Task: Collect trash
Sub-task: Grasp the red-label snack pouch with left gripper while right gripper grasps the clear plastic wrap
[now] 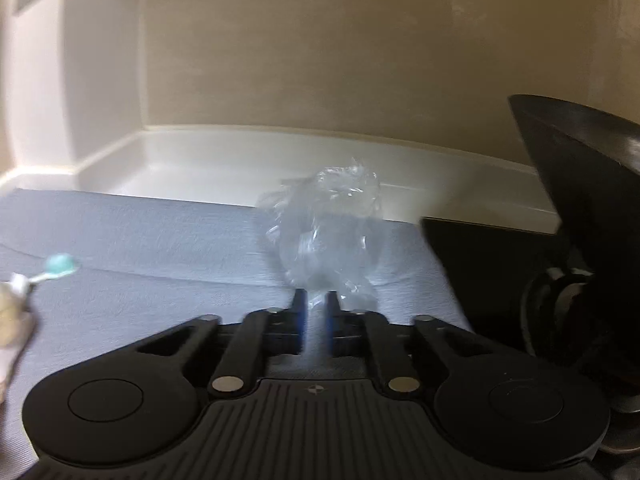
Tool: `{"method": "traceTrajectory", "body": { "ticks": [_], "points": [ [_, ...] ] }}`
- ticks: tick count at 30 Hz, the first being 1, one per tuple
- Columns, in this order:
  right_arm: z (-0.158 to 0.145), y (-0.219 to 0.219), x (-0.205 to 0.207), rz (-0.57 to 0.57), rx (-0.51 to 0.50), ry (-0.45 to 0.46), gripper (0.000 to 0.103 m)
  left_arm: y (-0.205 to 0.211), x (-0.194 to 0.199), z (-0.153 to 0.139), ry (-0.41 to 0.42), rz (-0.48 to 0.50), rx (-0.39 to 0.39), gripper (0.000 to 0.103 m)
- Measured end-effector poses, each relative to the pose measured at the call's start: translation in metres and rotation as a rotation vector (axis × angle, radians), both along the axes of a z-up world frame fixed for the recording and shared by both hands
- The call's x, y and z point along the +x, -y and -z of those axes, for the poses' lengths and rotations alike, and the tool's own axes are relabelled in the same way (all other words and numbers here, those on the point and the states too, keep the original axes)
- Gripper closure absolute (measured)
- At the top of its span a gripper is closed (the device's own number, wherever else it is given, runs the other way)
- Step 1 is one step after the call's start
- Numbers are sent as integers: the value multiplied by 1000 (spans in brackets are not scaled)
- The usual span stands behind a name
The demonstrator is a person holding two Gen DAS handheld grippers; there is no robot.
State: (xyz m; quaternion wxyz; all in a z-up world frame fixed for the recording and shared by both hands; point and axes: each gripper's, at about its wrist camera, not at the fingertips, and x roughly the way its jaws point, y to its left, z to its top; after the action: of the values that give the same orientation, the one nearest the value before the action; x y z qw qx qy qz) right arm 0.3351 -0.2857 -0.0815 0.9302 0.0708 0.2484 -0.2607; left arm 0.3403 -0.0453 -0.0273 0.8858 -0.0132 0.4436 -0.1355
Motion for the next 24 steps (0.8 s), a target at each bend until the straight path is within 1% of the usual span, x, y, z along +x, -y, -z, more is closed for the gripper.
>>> {"method": "traceTrajectory", "body": {
  "ticks": [1, 2, 3, 4, 5, 7, 10, 13, 16, 18, 20, 22, 23, 24],
  "points": [
    [-1, -5, -3, -22, -8, 4, 102, -2, -2, -2, 5, -1, 1, 41],
    [-3, -9, -7, -41, -10, 15, 103, -7, -5, -4, 5, -8, -12, 79],
    [-7, -14, -13, -58, -9, 31, 103, -14, -6, -8, -14, -20, -60, 82],
    [-11, -19, -20, -73, -6, 50, 103, -22, -7, -11, -31, -32, -103, 83],
    [-17, -24, -29, -90, -4, 72, 103, -29, -11, -15, -30, -42, -121, 85],
    [-27, -35, -49, -125, -9, 113, 103, -37, -24, -24, 6, -39, -117, 86],
    [-39, -46, -82, -181, 22, 164, 103, -51, -46, -32, 21, -43, -123, 87],
    [-44, -58, -116, -236, 39, 197, 103, -63, -67, -44, 44, -61, -132, 89],
    [-47, -73, -147, -289, 36, 212, 103, -77, -91, -56, 66, -72, -147, 91],
    [-48, -79, -162, -298, 16, 224, 103, -85, -110, -61, 80, -78, -148, 91],
    [-49, -82, -161, -264, -28, 235, 103, -90, -121, -62, 86, -86, -153, 91],
    [-50, -80, -151, -208, -51, 235, 98, -92, -126, -60, 80, -109, -144, 91],
    [-50, -77, -144, -186, -48, 219, 92, -93, -127, -58, 79, -113, -140, 91],
    [-49, -72, -135, -163, -34, 199, 71, -92, -126, -55, 78, -116, -131, 91]
  ]
}}
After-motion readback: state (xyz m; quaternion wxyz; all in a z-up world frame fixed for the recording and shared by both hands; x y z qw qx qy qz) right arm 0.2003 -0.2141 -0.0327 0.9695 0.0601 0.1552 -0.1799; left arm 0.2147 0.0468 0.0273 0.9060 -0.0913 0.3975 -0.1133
